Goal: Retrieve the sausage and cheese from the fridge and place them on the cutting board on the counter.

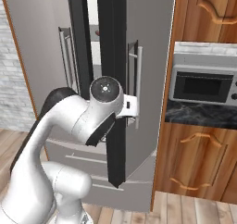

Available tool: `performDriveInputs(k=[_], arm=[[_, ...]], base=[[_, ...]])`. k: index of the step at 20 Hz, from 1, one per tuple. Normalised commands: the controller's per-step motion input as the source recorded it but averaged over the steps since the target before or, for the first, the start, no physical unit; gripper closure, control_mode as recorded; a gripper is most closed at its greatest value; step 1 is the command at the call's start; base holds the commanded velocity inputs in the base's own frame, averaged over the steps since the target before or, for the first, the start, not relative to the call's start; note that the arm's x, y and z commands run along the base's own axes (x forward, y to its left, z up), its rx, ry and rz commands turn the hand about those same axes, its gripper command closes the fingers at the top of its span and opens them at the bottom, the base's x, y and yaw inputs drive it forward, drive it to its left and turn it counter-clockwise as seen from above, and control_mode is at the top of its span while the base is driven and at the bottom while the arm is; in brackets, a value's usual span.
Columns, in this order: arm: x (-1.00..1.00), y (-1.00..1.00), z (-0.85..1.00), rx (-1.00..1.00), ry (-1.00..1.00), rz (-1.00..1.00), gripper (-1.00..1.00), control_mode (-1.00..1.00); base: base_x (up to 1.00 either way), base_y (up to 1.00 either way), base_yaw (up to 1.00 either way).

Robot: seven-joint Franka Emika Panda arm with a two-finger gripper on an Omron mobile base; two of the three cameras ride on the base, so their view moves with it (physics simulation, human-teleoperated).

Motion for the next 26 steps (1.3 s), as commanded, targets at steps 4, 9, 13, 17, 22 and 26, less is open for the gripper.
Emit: performDriveInputs(k=[4, 9, 13, 17, 22, 26], arm=[[0.03, 0.63, -0.10, -0.01, 0.07, -0.33, -1.00, -1.00], [0.24, 0.48, 0.00, 0.00, 0.04, -0.44, -1.00, -1.00], [0.34, 0.39, 0.01, 0.01, 0.00, -0.47, -1.00, -1.00], [0.40, 0.39, 0.05, 0.12, 0.00, -0.37, -1.00, -1.00], [0.38, 0.38, 0.05, 0.18, 0.00, -0.34, -1.00, -1.00], [0.57, 0.29, 0.01, 0.28, -0.02, -0.25, -1.00, -1.00]], base=[[0.00, 0.00, 0.00], [0.00, 0.00, 0.00], [0.00, 0.00, 0.00], [0.00, 0.00, 0.00], [0.00, 0.00, 0.00], [0.00, 0.00, 0.00]])
